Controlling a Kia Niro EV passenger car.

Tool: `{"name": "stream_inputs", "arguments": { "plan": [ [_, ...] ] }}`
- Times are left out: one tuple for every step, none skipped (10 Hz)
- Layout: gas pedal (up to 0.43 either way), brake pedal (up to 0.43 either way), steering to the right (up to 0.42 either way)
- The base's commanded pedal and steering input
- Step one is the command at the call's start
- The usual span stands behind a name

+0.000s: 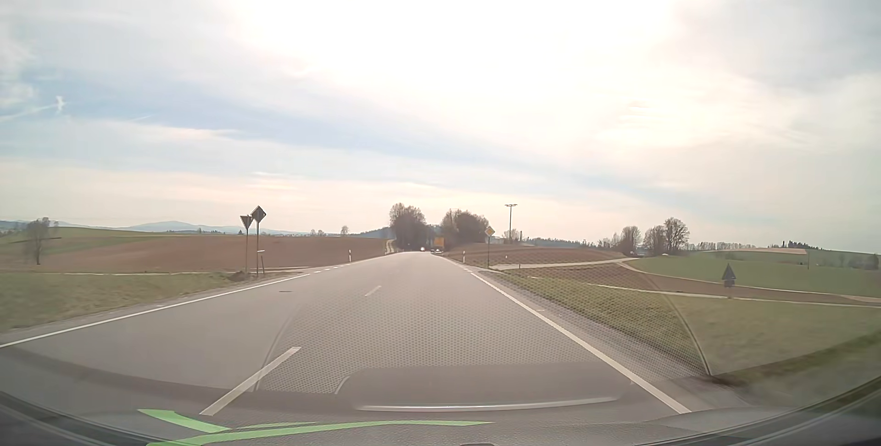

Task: Follow the waypoints while adhering to traffic rules and regulations

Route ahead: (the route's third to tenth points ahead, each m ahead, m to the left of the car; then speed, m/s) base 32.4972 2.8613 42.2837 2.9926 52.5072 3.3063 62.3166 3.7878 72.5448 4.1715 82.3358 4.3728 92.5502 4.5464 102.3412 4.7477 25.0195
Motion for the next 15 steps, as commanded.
{"name": "stream_inputs", "arguments": {
  "plan": [
    [0.228, 0.000, -0.004],
    [0.228, 0.000, -0.004],
    [0.228, 0.000, -0.004],
    [0.228, 0.000, -0.003],
    [0.228, 0.000, -0.002],
    [0.228, 0.000, -0.001],
    [0.228, 0.000, -0.001],
    [0.228, 0.000, -0.001],
    [0.220, 0.000, -0.001],
    [0.220, 0.000, -0.001],
    [0.220, 0.000, -0.001],
    [0.209, 0.000, -0.001],
    [0.209, 0.000, -0.001],
    [0.209, 0.000, -0.001],
    [0.209, 0.000, -0.001]
  ]
}}
